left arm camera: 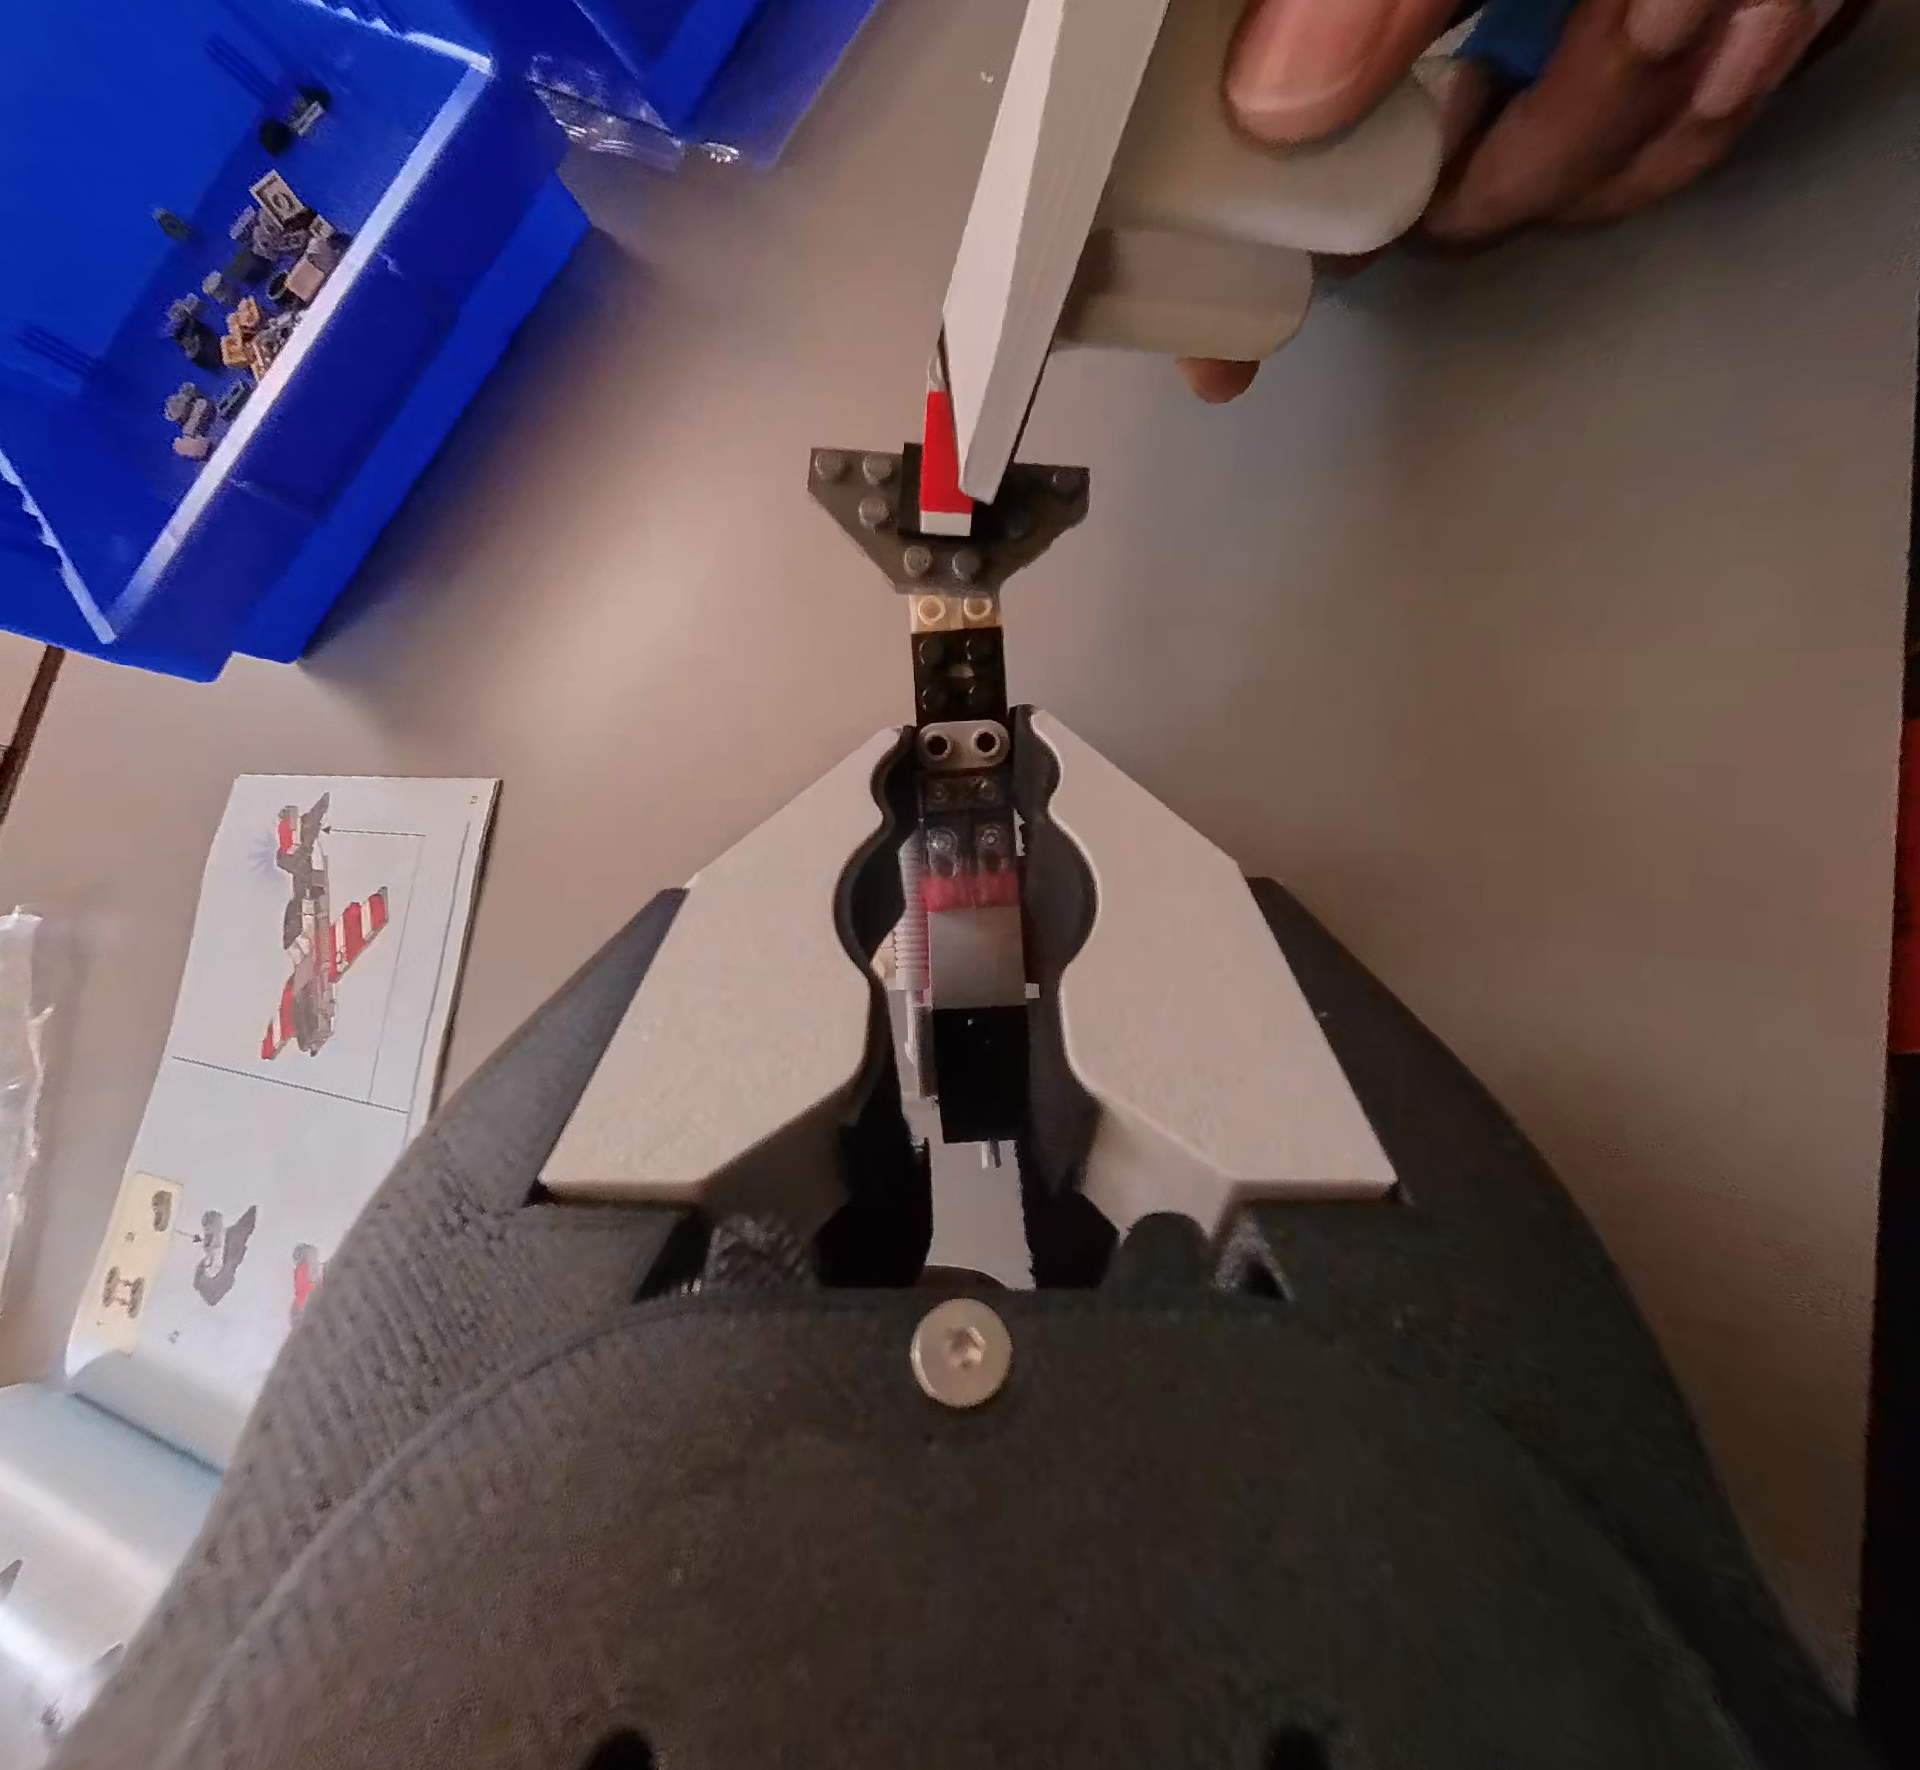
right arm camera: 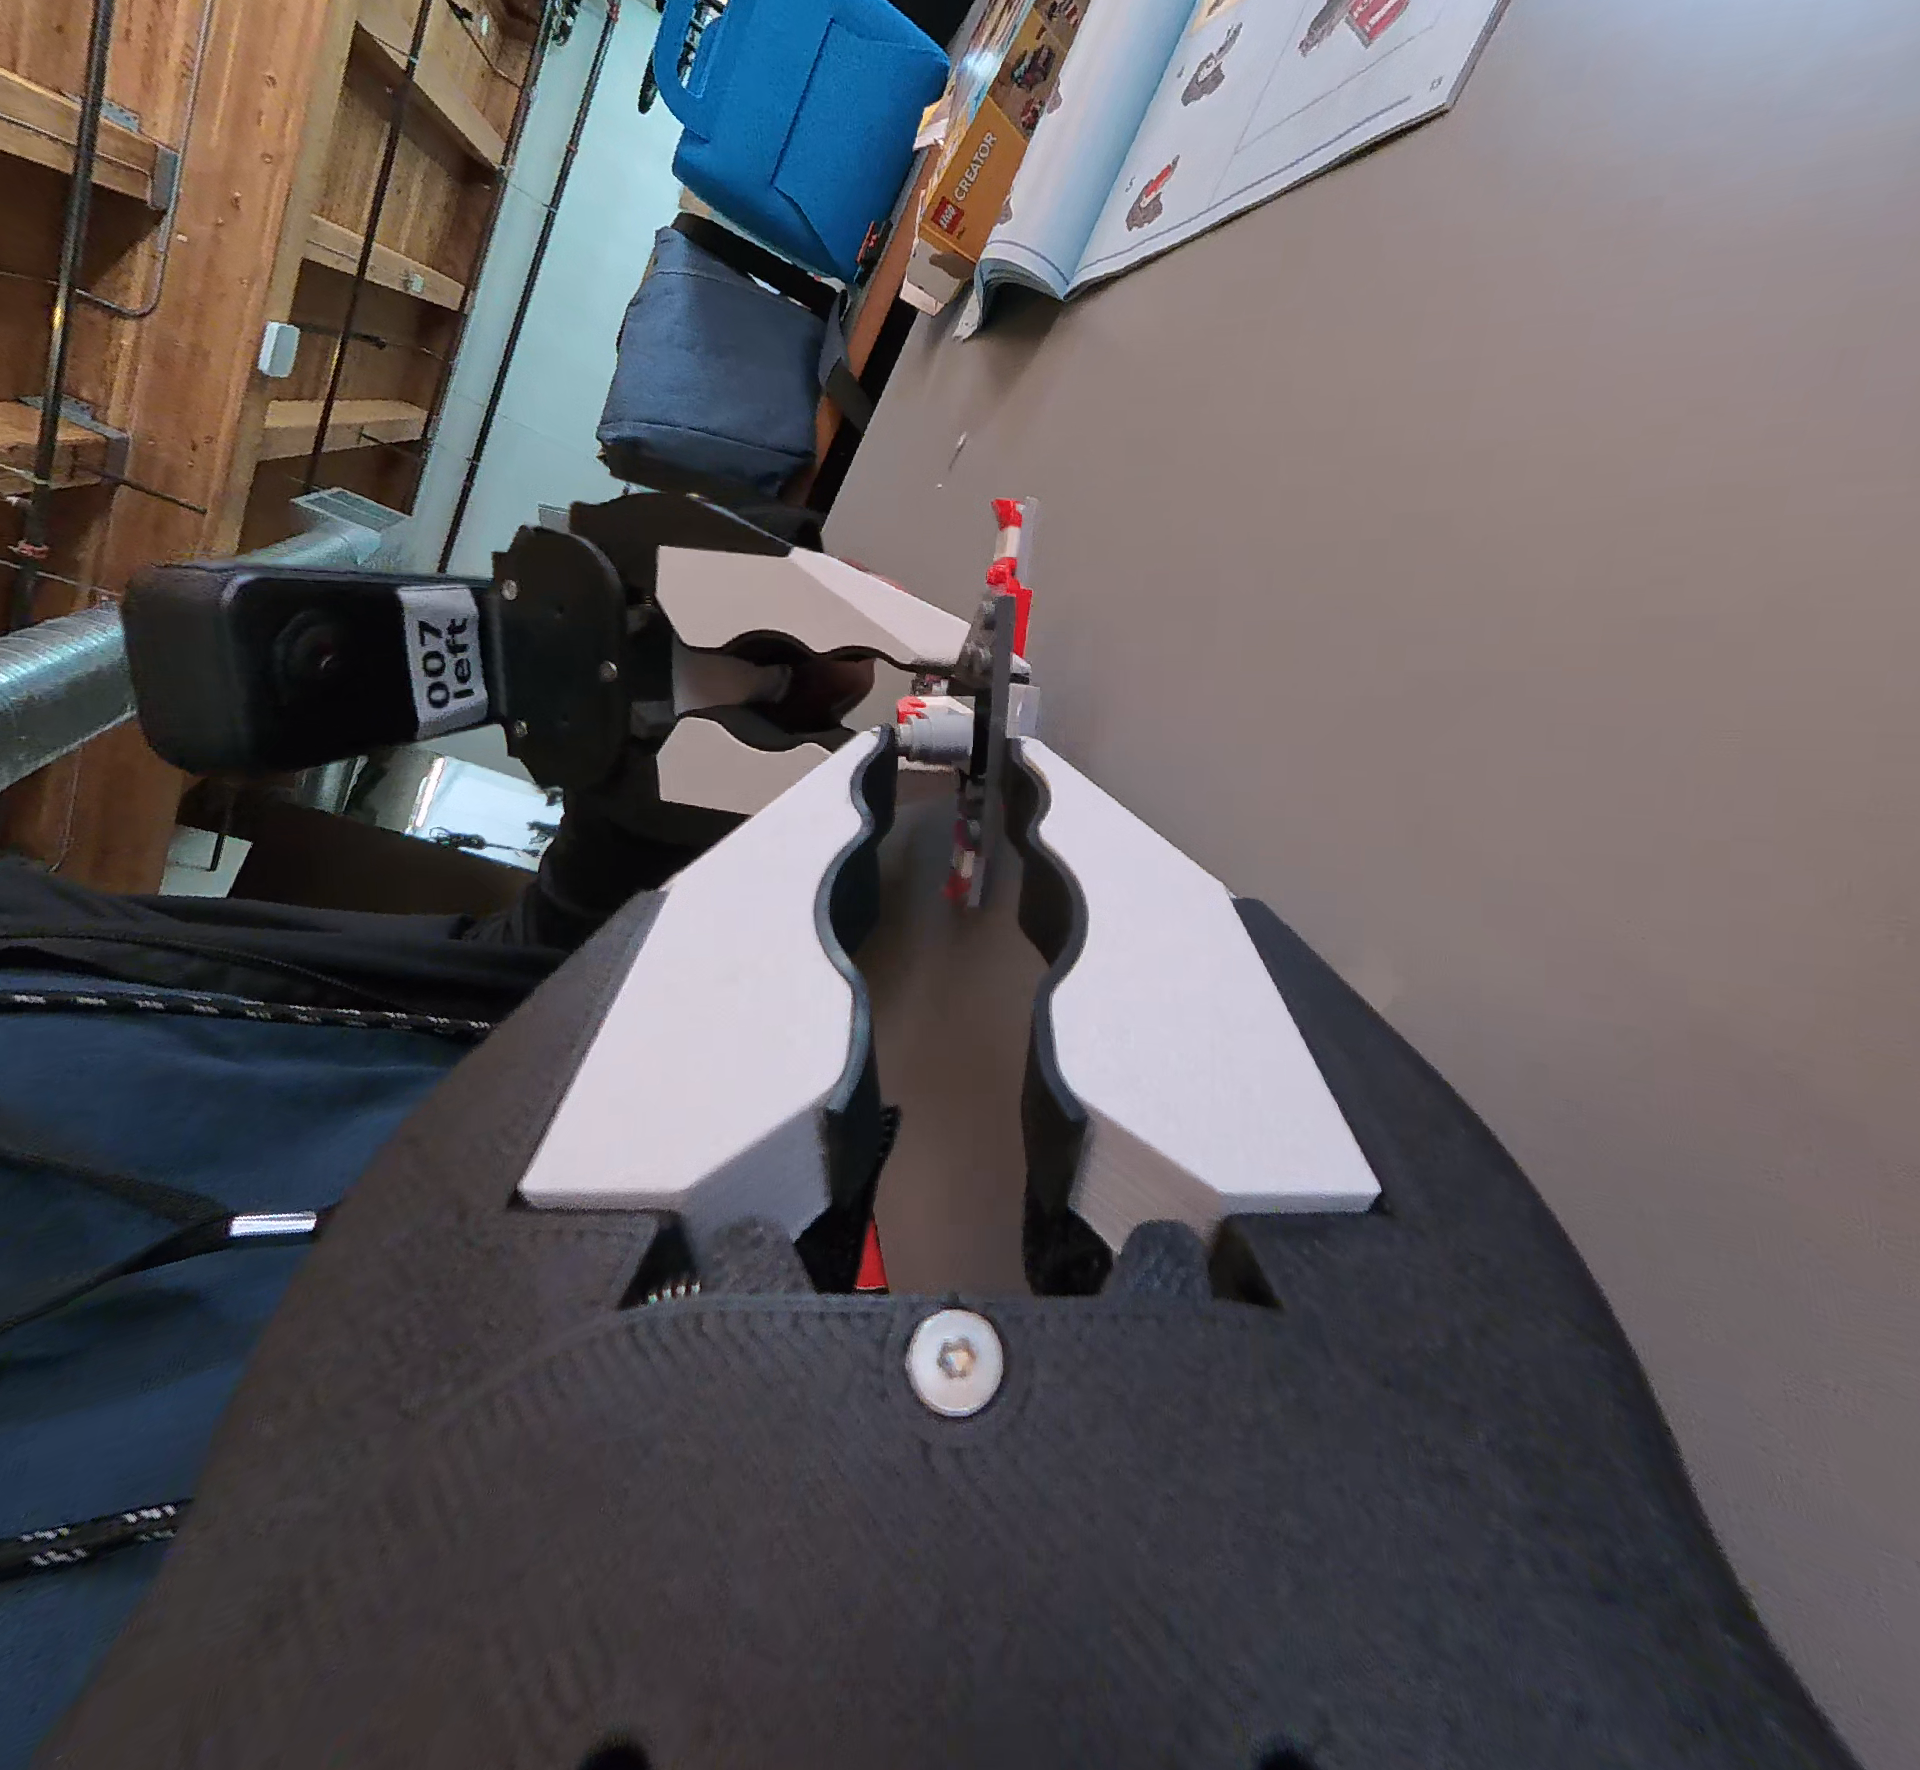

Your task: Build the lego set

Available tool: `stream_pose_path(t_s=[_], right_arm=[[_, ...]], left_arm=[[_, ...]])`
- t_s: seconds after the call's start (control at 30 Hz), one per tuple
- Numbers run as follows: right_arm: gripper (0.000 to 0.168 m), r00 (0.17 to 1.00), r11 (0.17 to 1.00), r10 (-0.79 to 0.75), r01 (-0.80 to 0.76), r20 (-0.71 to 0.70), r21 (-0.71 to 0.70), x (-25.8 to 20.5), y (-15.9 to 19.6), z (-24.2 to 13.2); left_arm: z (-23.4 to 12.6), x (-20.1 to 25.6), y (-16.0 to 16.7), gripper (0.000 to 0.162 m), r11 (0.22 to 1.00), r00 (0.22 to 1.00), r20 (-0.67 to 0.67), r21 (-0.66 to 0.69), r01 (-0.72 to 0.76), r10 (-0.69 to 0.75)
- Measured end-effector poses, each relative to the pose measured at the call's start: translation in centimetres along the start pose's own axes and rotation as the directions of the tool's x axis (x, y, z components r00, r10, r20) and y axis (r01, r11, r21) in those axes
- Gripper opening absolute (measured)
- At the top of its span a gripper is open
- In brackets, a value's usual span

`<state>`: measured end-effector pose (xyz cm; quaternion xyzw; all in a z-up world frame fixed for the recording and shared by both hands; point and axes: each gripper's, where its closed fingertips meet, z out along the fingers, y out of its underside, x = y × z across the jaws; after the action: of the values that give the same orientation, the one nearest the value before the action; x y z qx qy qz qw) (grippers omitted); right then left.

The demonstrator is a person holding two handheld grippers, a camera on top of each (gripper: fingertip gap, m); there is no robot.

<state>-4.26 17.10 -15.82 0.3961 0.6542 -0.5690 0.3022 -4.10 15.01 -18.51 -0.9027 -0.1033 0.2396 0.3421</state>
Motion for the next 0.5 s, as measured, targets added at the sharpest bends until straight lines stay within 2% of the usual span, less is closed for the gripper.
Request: stream_pose_path(t_s=[0.03,0.5], right_arm=[[0.019,1.000,1.000,-0.001,0.001,-0.001,-0.003,0.00,0.03,0.03],[0.019,0.998,0.999,-0.047,0.046,-0.037,-0.021,-0.03,0.01,-0.03]], left_arm=[[-0.02,-0.02,0.01,0.016,1.000,1.000,0.006,-0.005,-0.010,0.010],[-0.28,0.04,-0.63,0.016,0.998,0.998,0.040,-0.019,-0.052,0.053]])
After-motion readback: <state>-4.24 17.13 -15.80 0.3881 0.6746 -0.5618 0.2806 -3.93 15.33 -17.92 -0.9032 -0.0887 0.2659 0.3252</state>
